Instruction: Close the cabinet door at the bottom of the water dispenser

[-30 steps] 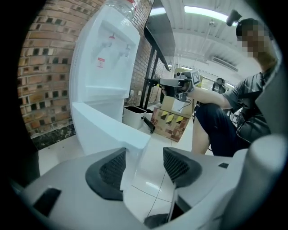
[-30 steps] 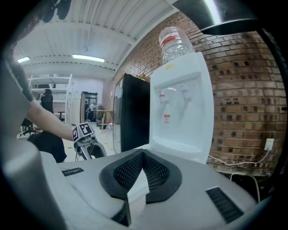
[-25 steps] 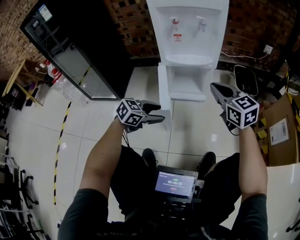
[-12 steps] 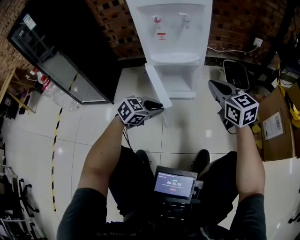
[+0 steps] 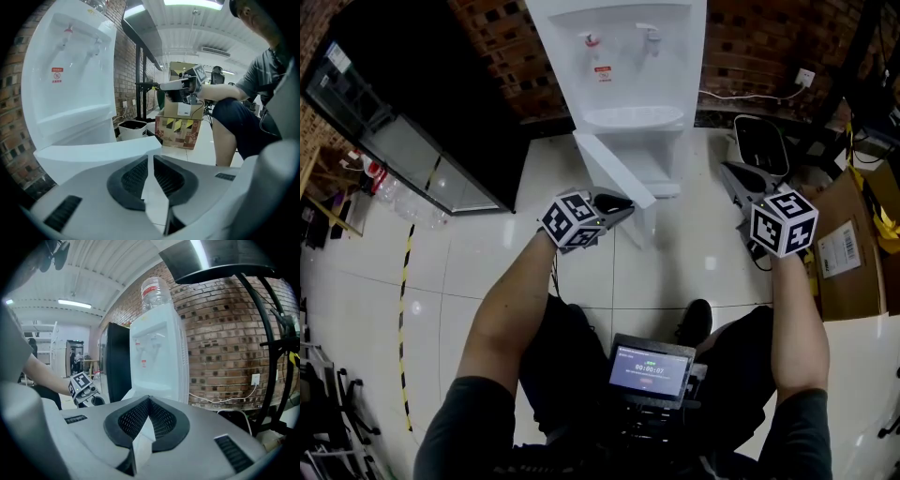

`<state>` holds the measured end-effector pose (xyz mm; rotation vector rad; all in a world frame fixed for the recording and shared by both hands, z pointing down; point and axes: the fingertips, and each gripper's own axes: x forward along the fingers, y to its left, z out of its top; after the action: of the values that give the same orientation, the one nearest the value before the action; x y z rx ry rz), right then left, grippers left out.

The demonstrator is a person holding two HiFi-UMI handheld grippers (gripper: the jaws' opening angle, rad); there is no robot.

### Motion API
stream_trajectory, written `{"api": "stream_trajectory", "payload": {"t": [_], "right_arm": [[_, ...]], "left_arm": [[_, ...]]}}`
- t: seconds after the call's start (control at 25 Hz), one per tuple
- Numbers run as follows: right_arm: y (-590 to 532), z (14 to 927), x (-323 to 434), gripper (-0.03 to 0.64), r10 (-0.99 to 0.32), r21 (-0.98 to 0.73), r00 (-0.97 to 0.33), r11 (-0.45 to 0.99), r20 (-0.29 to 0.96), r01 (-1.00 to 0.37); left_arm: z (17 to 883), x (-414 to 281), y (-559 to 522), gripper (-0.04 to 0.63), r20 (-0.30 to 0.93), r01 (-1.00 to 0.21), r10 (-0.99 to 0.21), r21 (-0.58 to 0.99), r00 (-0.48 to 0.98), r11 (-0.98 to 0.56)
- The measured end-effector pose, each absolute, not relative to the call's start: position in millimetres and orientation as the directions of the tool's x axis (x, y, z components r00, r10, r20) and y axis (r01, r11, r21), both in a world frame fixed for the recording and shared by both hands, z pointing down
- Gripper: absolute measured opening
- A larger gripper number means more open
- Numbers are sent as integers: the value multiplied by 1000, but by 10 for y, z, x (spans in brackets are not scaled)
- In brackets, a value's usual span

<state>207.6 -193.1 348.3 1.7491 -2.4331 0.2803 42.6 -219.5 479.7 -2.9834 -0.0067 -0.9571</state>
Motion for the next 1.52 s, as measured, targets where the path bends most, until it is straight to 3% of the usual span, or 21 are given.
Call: {"api": "stream_trajectory", "payload": {"t": [0.6,1.52], "right_arm": [[-2102,3616,2386,0,-935,-74,-280,270,220,-960],[-2459,3884,2888,0,-939,-56,-237,230,249,-972]], "left_arm": [[4852,975,-2379,75,542,-49,-68,-49,837,-998],[4989,1752,-2987,75,467,-215,-183,15,865,-976]]}}
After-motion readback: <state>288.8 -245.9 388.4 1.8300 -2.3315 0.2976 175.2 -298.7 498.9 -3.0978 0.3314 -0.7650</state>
